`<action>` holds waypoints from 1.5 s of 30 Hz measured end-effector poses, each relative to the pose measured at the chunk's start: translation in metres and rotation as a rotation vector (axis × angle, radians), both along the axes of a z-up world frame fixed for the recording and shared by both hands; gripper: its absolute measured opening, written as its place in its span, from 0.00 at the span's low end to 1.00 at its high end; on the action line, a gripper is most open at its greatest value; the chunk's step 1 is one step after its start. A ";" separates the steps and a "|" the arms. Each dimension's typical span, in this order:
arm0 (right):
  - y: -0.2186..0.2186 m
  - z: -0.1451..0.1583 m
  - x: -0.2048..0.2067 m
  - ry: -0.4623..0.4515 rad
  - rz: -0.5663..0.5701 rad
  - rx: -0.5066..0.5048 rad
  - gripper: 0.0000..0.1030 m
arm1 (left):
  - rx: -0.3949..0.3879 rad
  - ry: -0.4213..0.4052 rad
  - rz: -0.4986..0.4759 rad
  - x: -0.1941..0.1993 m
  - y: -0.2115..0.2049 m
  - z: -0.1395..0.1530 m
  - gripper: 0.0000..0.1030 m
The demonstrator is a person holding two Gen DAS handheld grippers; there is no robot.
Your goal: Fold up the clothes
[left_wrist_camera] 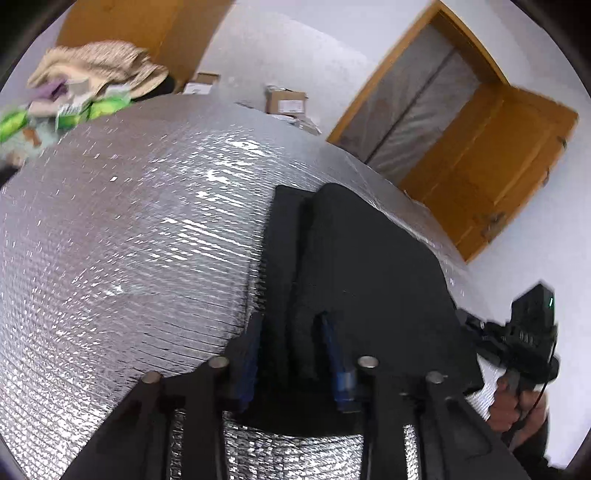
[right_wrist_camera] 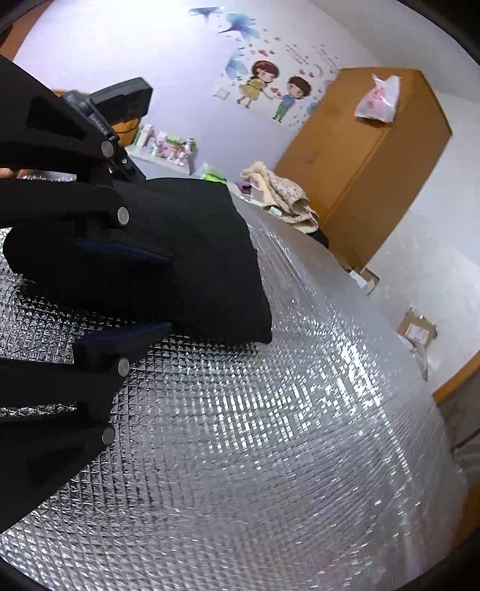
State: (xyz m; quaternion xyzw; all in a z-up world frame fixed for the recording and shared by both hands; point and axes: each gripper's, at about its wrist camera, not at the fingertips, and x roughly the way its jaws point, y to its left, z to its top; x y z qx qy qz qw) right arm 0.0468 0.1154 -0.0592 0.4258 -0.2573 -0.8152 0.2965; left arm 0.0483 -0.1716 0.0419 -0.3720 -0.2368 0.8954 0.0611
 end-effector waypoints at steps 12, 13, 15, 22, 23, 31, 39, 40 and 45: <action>0.060 0.005 -0.011 -0.016 -0.110 0.056 0.15 | 0.266 0.000 -0.156 0.001 0.040 -0.013 0.23; 0.058 0.008 -0.010 -0.007 -0.108 0.069 0.15 | 0.280 -0.005 -0.142 0.002 0.036 -0.012 0.24; 0.055 0.012 -0.007 0.017 -0.107 0.099 0.17 | 0.220 0.025 -0.114 0.002 0.034 0.002 0.24; 0.052 0.016 -0.008 0.043 -0.114 0.096 0.23 | 0.077 0.069 -0.081 -0.024 0.037 0.036 0.41; 0.052 0.016 -0.009 0.042 -0.115 0.093 0.23 | 0.071 0.063 -0.090 -0.033 0.039 0.037 0.41; 0.056 0.017 -0.006 0.050 -0.129 0.087 0.23 | 0.173 0.009 -0.085 -0.068 0.047 0.009 0.11; 0.059 0.025 -0.008 0.102 -0.134 0.092 0.22 | 0.197 -0.019 -0.024 -0.068 0.033 -0.012 0.10; 0.057 0.027 -0.010 0.107 -0.127 0.093 0.21 | 0.171 -0.015 -0.023 -0.068 0.036 -0.011 0.10; 0.040 0.038 -0.023 0.149 -0.095 0.127 0.17 | 0.111 -0.010 -0.018 -0.069 0.046 -0.007 0.10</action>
